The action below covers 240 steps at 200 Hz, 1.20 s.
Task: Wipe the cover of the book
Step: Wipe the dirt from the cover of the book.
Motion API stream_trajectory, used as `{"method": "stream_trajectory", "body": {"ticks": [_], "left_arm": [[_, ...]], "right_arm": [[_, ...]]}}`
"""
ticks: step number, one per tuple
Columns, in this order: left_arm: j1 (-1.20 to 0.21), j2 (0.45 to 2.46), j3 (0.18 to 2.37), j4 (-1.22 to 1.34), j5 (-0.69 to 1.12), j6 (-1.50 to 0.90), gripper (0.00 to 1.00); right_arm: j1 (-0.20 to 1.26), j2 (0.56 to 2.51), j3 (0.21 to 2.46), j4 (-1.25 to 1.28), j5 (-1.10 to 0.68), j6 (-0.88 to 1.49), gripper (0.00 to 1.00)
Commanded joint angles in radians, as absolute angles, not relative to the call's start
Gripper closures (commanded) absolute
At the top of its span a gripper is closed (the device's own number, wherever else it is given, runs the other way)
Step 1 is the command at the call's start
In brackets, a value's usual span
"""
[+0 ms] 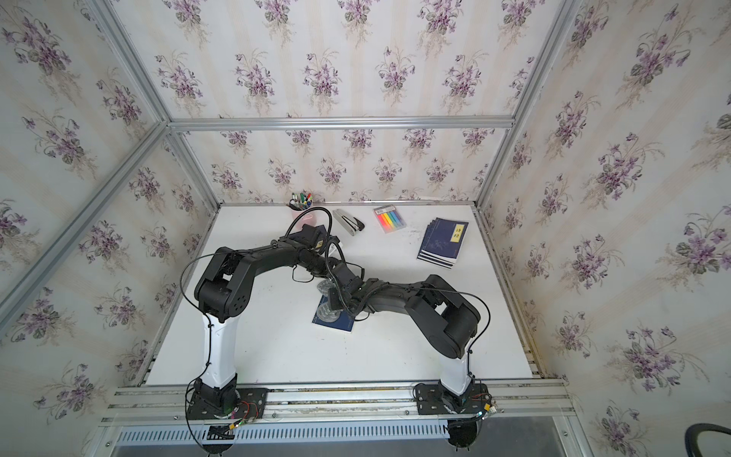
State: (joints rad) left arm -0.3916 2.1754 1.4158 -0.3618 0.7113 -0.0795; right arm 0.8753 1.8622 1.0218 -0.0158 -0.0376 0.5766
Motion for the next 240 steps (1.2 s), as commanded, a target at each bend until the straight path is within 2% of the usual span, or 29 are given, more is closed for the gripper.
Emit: {"method": "stream_trajectory", "body": {"ticks": [1, 21, 45, 96, 156, 240], "left_arm": [[-0.402, 2.206, 1.394, -0.584, 0.545, -0.071, 1.00], [-0.399, 2.190, 1.383, -0.572, 0.552, -0.072, 1.00], [-0.396, 2.153, 1.359, -0.546, 0.570, -0.077, 1.00], [-0.390, 2.108, 1.286, -0.521, 0.570, -0.087, 1.00], [-0.360, 2.109, 1.258, -0.497, 0.621, -0.100, 1.00], [-0.347, 2.052, 1.210, -0.472, 0.584, -0.113, 1.00]], "right_arm": [[0.843, 1.843, 0.951, -0.061, -0.043, 0.604, 1.00], [0.784, 1.787, 0.855, -0.006, -0.073, 0.623, 1.00], [0.748, 1.774, 0.842, -0.020, -0.074, 0.598, 1.00], [0.730, 1.879, 0.976, -0.051, -0.126, 0.536, 1.00], [0.787, 1.963, 1.087, -0.018, -0.184, 0.547, 1.00], [0.710, 1.872, 0.932, -0.025, -0.134, 0.556, 1.00]]}}
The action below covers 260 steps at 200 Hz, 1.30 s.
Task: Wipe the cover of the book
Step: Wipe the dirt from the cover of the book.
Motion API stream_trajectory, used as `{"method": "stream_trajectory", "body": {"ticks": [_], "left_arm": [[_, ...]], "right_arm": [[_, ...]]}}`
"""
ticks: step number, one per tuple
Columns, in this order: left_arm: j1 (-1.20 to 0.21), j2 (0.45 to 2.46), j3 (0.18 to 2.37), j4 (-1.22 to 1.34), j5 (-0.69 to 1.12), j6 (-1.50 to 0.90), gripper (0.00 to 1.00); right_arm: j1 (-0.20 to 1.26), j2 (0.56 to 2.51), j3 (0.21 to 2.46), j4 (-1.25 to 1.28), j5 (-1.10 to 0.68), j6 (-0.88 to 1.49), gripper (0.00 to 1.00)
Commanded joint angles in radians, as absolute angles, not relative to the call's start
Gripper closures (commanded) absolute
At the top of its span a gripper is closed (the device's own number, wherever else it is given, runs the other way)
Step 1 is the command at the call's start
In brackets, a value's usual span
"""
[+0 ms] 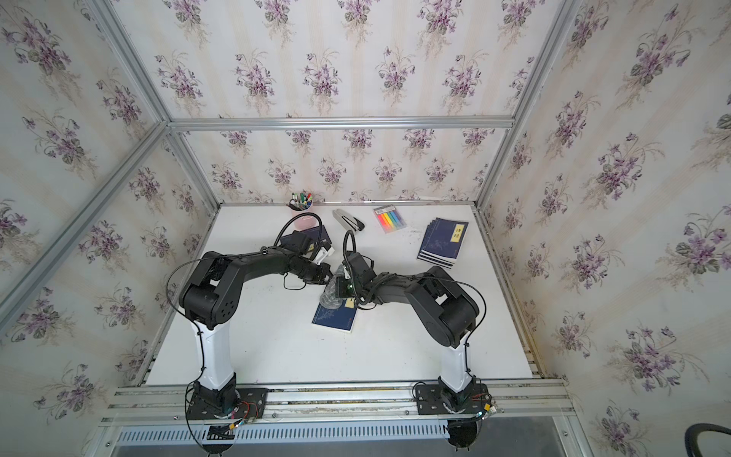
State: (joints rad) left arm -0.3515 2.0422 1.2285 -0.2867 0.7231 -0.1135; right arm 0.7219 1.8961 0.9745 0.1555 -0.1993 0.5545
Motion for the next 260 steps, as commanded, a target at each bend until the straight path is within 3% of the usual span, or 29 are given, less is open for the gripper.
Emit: {"method": "stream_trajectory", "body": {"ticks": [1, 55, 130, 215, 260], "left_arm": [[-0.346, 2.053, 1.212, -0.473, 0.585, -0.113, 1.00], [-0.343, 2.060, 1.215, -0.471, 0.591, -0.112, 1.00], [-0.343, 2.049, 1.207, -0.463, 0.590, -0.114, 1.00], [-0.341, 2.043, 1.198, -0.457, 0.587, -0.116, 1.00], [-0.340, 2.045, 1.200, -0.456, 0.594, -0.117, 1.00]], "right_arm": [[0.710, 1.869, 0.929, -0.027, -0.133, 0.555, 1.00], [0.710, 1.826, 0.880, -0.031, -0.125, 0.569, 1.00], [0.810, 2.029, 1.149, -0.026, -0.214, 0.572, 1.00], [0.725, 1.841, 0.880, 0.004, -0.145, 0.587, 1.00], [0.725, 1.824, 0.872, 0.004, -0.140, 0.583, 1.00]]}}
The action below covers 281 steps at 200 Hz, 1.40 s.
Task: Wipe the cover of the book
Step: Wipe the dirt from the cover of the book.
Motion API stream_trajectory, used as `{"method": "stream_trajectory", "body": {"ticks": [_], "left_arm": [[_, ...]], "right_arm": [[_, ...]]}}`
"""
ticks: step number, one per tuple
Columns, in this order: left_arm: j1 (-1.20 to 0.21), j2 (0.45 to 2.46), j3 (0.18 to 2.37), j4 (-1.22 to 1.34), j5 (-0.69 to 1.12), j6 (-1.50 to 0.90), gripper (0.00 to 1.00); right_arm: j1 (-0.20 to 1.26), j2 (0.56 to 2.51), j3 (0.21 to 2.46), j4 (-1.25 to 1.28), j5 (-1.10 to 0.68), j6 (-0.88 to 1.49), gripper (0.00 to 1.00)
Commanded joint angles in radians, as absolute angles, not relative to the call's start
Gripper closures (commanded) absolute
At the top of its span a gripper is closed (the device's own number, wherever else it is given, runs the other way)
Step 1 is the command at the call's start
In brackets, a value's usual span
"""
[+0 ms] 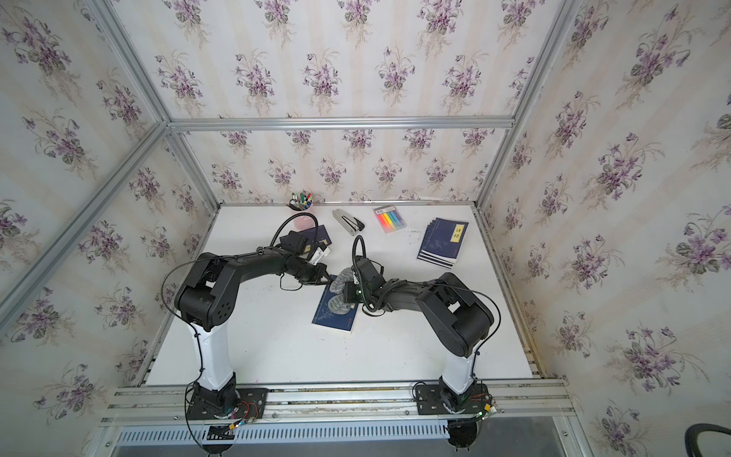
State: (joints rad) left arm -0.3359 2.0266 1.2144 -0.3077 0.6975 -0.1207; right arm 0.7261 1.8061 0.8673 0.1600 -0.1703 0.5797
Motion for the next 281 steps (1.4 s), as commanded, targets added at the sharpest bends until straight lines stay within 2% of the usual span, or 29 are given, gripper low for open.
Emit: {"method": "stream_trajectory", "body": {"ticks": [1, 60, 96, 193, 281], "left_arm": [[-0.340, 2.045, 1.200, -0.456, 0.593, -0.117, 1.00], [-0.341, 2.038, 1.186, -0.447, 0.595, -0.120, 1.00], [-0.340, 2.036, 1.187, -0.448, 0.591, -0.118, 1.00], [-0.340, 2.031, 1.184, -0.446, 0.589, -0.119, 1.00], [-0.341, 2.016, 1.178, -0.443, 0.590, -0.117, 1.00]], "right_arm": [[0.725, 1.827, 0.875, 0.005, -0.141, 0.584, 1.00], [0.766, 2.012, 1.134, -0.013, -0.215, 0.560, 1.00], [0.769, 2.033, 1.155, -0.019, -0.214, 0.559, 1.00], [0.669, 1.770, 0.824, -0.008, -0.122, 0.577, 1.00], [0.589, 1.597, 0.824, -0.140, -0.036, 0.521, 1.00]]}}
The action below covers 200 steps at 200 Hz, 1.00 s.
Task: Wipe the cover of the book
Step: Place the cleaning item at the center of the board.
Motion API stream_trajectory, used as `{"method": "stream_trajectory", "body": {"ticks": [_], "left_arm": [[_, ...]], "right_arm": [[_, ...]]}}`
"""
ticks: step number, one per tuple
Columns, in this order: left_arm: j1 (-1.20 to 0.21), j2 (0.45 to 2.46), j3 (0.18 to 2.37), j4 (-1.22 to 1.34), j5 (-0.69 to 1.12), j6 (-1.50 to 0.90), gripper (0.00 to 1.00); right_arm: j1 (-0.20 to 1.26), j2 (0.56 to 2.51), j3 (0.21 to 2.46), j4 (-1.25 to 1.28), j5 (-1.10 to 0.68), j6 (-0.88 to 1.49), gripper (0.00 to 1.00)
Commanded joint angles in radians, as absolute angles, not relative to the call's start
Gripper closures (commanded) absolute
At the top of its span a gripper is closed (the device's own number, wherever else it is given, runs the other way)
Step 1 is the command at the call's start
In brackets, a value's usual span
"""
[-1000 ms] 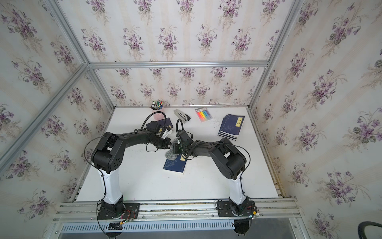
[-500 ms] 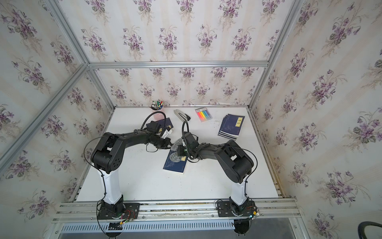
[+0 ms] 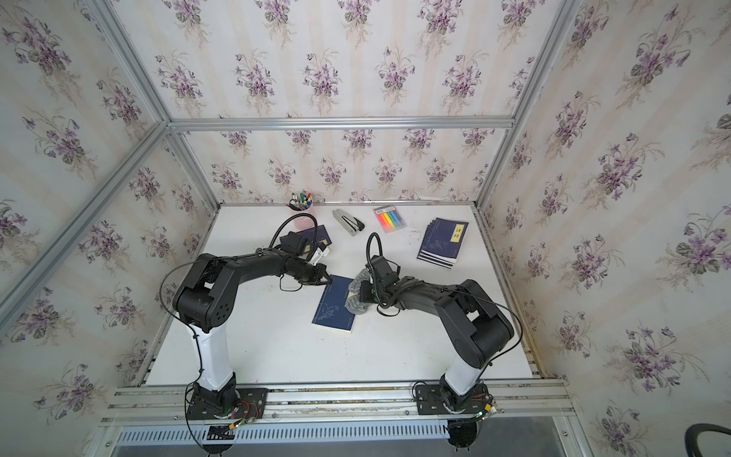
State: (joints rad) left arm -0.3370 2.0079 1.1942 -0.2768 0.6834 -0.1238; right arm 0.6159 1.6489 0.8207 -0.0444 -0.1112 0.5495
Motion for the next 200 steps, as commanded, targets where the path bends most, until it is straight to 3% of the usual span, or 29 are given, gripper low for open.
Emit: {"method": "stream_trajectory", "body": {"ticks": [1, 34, 81, 91, 103, 116, 130, 159, 200], "left_arm": [[-0.341, 2.016, 1.177, -0.443, 0.590, -0.117, 1.00], [-0.341, 2.007, 1.176, -0.438, 0.598, -0.115, 1.00], [-0.341, 2.003, 1.178, -0.442, 0.598, -0.117, 0.97], [-0.341, 1.998, 1.177, -0.442, 0.599, -0.118, 0.96], [-0.340, 1.991, 1.175, -0.443, 0.598, -0.119, 0.94], [-0.341, 1.972, 1.169, -0.443, 0.594, -0.120, 0.87], [-0.341, 1.945, 1.156, -0.438, 0.592, -0.118, 0.76], [-0.341, 1.880, 1.137, -0.438, 0.571, -0.118, 0.53], [-0.341, 1.783, 1.107, -0.465, 0.513, -0.143, 0.39]], "right_arm": [[0.586, 1.594, 0.823, -0.142, -0.034, 0.520, 1.00], [0.486, 1.516, 0.804, -0.252, 0.071, 0.496, 1.00], [0.417, 1.448, 0.753, -0.282, 0.084, 0.485, 1.00], [0.411, 1.453, 0.745, -0.279, 0.080, 0.485, 0.97], [0.408, 1.467, 0.740, -0.278, 0.080, 0.485, 0.85], [0.408, 1.478, 0.740, -0.278, 0.084, 0.483, 0.66], [0.409, 1.469, 0.749, -0.285, 0.093, 0.479, 0.57], [0.408, 1.403, 0.785, -0.309, 0.149, 0.465, 0.46], [0.495, 1.311, 0.825, -0.284, 0.138, 0.471, 0.38]]}}
